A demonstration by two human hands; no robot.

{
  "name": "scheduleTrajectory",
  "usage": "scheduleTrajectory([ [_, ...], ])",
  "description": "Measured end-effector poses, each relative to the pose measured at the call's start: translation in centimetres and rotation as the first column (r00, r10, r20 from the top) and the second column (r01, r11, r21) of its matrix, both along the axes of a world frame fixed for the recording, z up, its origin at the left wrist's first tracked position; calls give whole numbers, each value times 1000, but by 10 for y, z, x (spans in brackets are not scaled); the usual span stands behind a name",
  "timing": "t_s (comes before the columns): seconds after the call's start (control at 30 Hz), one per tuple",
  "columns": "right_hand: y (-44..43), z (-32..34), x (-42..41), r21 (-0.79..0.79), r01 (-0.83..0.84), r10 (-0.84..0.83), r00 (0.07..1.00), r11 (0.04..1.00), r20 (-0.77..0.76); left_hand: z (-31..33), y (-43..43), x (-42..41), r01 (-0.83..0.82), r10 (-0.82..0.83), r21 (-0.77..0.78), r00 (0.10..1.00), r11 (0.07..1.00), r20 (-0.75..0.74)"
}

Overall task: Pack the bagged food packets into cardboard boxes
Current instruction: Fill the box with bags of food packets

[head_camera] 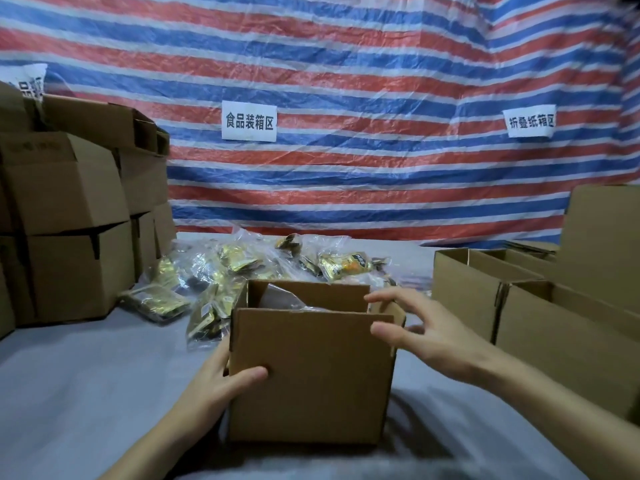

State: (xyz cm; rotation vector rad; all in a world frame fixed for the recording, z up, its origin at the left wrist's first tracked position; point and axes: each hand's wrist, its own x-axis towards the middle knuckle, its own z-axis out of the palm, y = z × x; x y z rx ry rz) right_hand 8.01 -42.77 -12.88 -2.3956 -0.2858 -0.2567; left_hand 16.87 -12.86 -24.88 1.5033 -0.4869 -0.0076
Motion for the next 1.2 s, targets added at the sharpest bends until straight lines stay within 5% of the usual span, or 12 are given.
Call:
scheduleTrajectory([
  [0.1,-12,-17,-17,73,-92,100,989,993,-109,3,-3,-2,-31,32,59,999,998,-15],
  [0.27,-17,-27,-26,188,-22,45,991,982,-123,11,-17,-8,-60,60,171,998,983,5],
  [0.53,-39,-11,-60,198,61,-44,995,978,-91,49,-54,-37,154,-122,177,976,972,-178],
  [0.9,-69,46,-120,210,149,-198,950,966,240,158,-139,-79,-30,40,46,970,998,-239],
  [1.2,-120,88,-136,234,439,-498,749,867,438,230,-234,-91,-5,28,82,959,997,-281],
])
